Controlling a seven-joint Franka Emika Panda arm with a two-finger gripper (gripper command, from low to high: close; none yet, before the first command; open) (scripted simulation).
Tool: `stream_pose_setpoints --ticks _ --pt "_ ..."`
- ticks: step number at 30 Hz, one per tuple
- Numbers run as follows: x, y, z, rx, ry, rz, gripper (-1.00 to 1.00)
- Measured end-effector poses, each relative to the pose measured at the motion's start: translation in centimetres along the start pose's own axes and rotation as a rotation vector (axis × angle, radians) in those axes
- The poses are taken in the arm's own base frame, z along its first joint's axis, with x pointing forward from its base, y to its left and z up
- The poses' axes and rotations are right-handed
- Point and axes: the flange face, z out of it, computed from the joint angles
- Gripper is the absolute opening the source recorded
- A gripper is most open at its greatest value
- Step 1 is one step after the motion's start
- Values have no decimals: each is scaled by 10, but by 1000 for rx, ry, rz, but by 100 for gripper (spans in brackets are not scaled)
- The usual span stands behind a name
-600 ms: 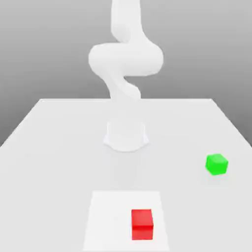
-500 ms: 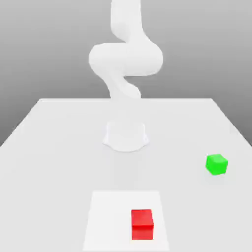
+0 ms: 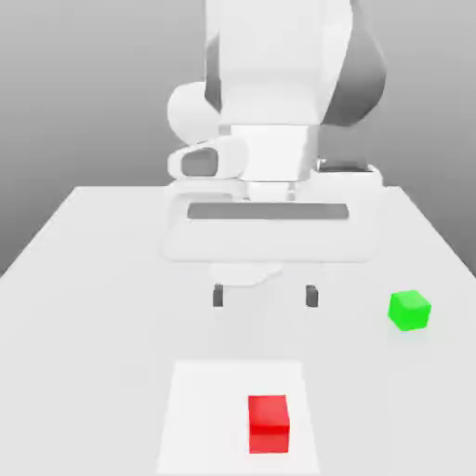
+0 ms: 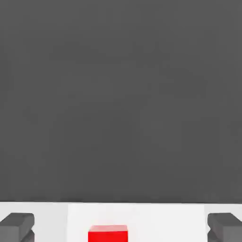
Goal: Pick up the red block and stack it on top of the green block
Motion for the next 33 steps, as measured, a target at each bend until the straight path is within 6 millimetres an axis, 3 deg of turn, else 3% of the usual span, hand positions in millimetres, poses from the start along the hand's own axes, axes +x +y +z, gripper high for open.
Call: stream_pose_setpoints --ticks 5,10,11,18,23,26,29,33 --pt "-32 21 89 -96 -108 -8 0" --pt "-43 31 151 -110 -124 -7 0" --pt "-44 32 158 -110 -124 -7 -100" --pt "-44 32 158 -111 -124 -7 -100" --pt "-39 26 107 -110 -124 -8 -100" --pt "-79 0 86 -88 -142 -44 -100" --pt "-146 -29 68 -67 -163 -122 -100" --pt "-225 -43 47 -54 -182 -197 -100"
